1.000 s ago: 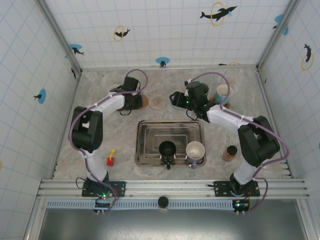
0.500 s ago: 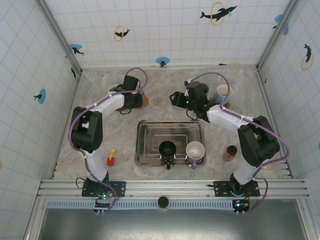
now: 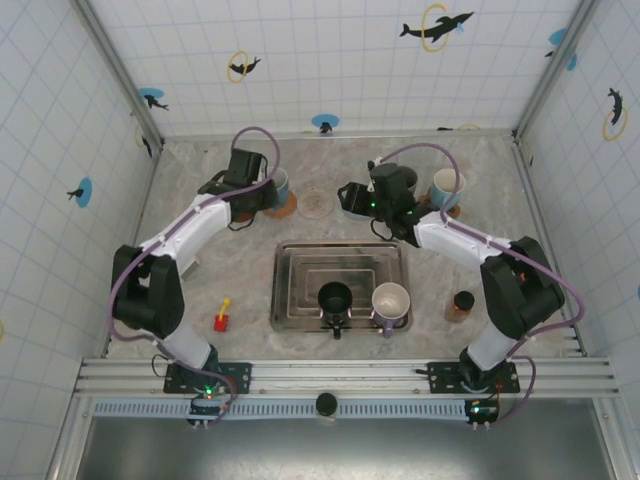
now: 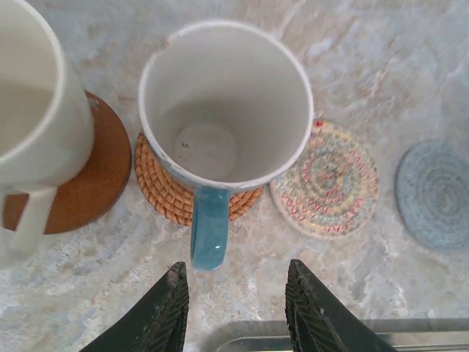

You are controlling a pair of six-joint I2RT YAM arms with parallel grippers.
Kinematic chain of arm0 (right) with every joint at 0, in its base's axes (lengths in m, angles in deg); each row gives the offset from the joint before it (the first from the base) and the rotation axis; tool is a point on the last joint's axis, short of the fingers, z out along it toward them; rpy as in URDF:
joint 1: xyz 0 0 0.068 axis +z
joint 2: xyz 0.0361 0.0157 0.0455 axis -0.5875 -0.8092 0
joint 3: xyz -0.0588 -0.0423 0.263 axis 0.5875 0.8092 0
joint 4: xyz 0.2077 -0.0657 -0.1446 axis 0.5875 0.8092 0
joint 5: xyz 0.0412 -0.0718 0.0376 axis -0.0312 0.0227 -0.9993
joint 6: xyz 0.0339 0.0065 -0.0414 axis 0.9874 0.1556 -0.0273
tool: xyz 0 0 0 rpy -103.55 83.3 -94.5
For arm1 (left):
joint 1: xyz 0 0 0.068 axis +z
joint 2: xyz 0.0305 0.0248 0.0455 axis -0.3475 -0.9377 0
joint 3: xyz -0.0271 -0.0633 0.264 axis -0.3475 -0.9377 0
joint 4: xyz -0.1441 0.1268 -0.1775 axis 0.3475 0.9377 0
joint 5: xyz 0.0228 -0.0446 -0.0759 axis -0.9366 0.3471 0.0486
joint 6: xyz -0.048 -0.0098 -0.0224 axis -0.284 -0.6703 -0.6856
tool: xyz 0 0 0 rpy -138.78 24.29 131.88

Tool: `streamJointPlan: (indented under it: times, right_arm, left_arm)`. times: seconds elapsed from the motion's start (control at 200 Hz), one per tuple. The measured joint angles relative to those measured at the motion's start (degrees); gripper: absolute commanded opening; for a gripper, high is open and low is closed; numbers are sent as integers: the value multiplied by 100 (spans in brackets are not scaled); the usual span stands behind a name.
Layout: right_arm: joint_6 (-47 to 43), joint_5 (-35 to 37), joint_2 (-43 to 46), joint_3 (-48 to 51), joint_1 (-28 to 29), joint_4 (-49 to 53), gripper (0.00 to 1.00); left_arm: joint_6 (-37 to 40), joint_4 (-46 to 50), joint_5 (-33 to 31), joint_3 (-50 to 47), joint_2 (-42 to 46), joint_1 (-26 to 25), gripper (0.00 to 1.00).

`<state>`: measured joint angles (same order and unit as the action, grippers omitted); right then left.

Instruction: Place the cup by the coaster

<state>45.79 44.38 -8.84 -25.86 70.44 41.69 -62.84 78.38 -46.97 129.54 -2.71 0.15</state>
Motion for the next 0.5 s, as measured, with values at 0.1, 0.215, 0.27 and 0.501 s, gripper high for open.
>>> streamJointPlan:
  times: [0.1,0.215,0.27,0.501]
  right_arm:
    - [-48,151,162,0,42,133,68]
    - [-179,409,302,0,114,424,68]
    - [-249,538,374,-2,173,621,68]
    - [-734,1163,817,-413,529,1882,68]
  left_arm:
    - [-120,-146,-79,-304,479,-17,39]
    - [-188,-367,-192,-691,1058,-74,37]
    - [-225,-448,-208,-824,1248,-96,37]
    - [-227,-682,-291,-1106,1445,-227,37]
